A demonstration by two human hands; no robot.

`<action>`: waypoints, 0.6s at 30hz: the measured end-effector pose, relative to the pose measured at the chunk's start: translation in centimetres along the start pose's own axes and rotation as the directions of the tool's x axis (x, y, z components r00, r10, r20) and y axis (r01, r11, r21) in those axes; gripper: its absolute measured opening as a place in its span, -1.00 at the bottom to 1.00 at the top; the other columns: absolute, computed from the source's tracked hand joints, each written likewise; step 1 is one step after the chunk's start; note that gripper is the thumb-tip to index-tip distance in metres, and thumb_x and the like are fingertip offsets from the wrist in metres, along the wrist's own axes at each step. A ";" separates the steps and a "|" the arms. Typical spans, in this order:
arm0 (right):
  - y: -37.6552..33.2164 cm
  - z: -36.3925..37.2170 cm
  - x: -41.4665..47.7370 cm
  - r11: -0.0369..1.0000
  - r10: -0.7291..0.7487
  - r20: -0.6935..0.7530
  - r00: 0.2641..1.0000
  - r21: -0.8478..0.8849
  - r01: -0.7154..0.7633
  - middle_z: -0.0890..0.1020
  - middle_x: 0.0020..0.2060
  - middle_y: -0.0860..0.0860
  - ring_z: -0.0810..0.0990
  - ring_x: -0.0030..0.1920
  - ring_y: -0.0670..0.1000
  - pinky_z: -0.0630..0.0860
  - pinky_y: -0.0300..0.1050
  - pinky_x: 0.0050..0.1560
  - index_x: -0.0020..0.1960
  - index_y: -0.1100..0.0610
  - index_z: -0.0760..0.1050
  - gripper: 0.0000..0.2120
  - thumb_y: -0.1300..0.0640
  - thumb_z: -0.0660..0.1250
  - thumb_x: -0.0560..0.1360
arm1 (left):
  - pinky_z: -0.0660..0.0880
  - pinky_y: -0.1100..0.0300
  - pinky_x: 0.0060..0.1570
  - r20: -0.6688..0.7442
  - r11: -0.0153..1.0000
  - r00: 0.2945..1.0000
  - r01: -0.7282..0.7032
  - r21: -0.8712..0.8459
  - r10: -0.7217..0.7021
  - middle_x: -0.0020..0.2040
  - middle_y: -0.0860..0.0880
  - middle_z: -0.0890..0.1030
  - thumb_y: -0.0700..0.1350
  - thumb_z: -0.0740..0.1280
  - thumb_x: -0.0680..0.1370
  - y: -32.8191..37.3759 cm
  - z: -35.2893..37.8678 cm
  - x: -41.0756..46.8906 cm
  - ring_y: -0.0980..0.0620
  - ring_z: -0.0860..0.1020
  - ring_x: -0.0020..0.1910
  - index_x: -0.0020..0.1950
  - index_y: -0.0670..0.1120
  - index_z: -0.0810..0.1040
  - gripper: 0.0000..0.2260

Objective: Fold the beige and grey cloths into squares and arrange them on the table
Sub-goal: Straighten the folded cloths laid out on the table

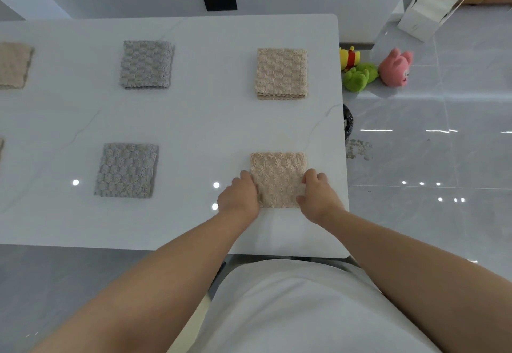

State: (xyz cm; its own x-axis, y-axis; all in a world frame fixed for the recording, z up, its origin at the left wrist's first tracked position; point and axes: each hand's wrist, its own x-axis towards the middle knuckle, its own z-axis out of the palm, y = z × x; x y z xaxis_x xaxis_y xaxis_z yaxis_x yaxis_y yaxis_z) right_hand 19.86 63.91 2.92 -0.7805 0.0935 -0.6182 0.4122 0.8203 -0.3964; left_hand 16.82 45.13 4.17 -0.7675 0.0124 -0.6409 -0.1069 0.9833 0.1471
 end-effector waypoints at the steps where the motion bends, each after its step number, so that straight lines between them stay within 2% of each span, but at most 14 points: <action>1: -0.2 -0.2 -0.1 0.997 -0.037 -0.028 0.999 -0.064 0.035 0.35 0.21 0.10 0.53 0.06 0.16 0.57 0.09 0.08 0.28 0.10 0.28 -0.60 0.12 0.38 0.54 | 0.43 0.05 -0.13 -0.007 0.988 1.000 -0.017 0.153 0.018 0.23 -0.14 0.45 -0.22 0.38 0.48 0.5 -0.2 -0.1 -0.15 0.54 0.13 0.45 -0.15 0.22 -0.41; 3: -0.4 -0.6 0.0 0.962 -0.161 -0.073 0.984 -0.234 0.141 0.28 0.33 0.10 0.42 0.28 0.17 0.45 0.06 0.30 0.39 0.07 0.23 -0.43 0.06 0.43 0.49 | 0.46 -0.01 0.06 -0.056 0.925 0.987 -0.122 0.359 0.152 0.45 -0.22 0.27 -0.17 0.45 0.44 1.4 -0.6 0.1 -0.20 0.44 0.30 0.59 -0.17 0.01 -0.14; 4: -0.5 -0.8 0.1 0.933 -0.221 -0.067 0.973 -0.306 0.190 0.21 0.43 0.11 0.31 0.41 0.18 0.35 0.08 0.41 0.47 0.06 0.17 -0.32 0.03 0.44 0.48 | 0.44 -0.04 0.19 -0.068 0.886 0.967 -0.195 0.422 0.245 0.54 -0.23 0.15 -0.15 0.47 0.43 1.7 -0.8 0.4 -0.22 0.34 0.40 0.61 -0.17 -0.04 -0.08; 6: -1.0 -1.1 0.7 0.880 -0.271 0.005 0.962 -0.404 0.250 -0.04 0.60 0.09 0.04 0.59 0.17 0.13 0.12 0.56 0.61 0.07 -0.03 -0.11 -0.04 0.44 0.49 | 0.28 -0.12 0.46 -0.019 0.811 0.929 -0.313 0.495 0.370 0.63 -0.20 -0.09 -0.09 0.45 0.47 2.0 -1.2 1.5 -0.22 0.08 0.58 0.64 -0.17 -0.13 -0.05; 7: -1.2 -1.3 1.2 0.858 -0.267 0.049 0.962 -0.443 0.260 -0.16 0.63 0.05 -0.08 0.62 0.16 0.04 0.12 0.59 0.64 0.08 -0.13 -0.04 -0.06 0.43 0.50 | 0.16 -0.14 0.52 0.028 0.784 0.921 -0.346 0.515 0.389 0.65 -0.17 -0.17 -0.05 0.41 0.52 2.2 -1.4 2.0 -0.20 -0.03 0.62 0.64 -0.17 -0.18 -0.07; 10: -1.5 -1.5 2.4 0.816 -0.195 0.165 0.967 -0.520 0.254 -0.30 0.62 0.00 -0.25 0.63 0.09 -0.12 0.15 0.61 0.64 0.07 -0.30 0.03 -0.12 0.39 0.54 | 0.02 -0.14 0.58 0.156 0.752 0.917 -0.392 0.530 0.368 0.66 -0.13 -0.21 -0.01 0.33 0.60 2.2 -1.7 3.4 -0.15 -0.14 0.64 0.64 -0.17 -0.25 -0.12; 14: -1.3 -1.4 2.7 0.814 -0.120 0.202 0.972 -0.540 0.213 -0.32 0.62 -0.04 -0.24 0.63 0.10 -0.14 0.20 0.61 0.63 0.05 -0.37 0.04 -0.17 0.36 0.55 | -0.01 -0.12 0.58 0.203 0.761 0.902 -0.430 0.485 0.381 0.65 -0.09 -0.27 -0.03 0.40 0.57 0.8 -1.5 4.3 -0.10 -0.19 0.64 0.63 -0.13 -0.30 -0.04; 18: -1.8 -1.3 2.2 0.827 -0.127 0.187 0.974 -0.522 0.208 -0.32 0.62 -0.04 -0.24 0.63 0.09 -0.14 0.18 0.61 0.64 0.05 -0.34 0.02 -0.11 0.37 0.55 | -0.02 -0.12 0.59 0.207 0.773 0.881 -0.473 0.423 0.426 0.65 -0.08 -0.26 0.01 0.44 0.54 0.2 -1.8 4.3 -0.09 -0.20 0.64 0.64 -0.11 -0.28 0.00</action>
State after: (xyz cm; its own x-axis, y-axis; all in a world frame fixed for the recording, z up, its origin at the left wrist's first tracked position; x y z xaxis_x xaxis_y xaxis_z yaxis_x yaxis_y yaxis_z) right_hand 16.79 63.36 3.15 -0.7246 -0.1187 -0.6789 -0.0666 0.9925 -0.1025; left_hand 12.34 45.10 2.80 -0.5910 0.4669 -0.6578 0.5474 0.8311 0.0981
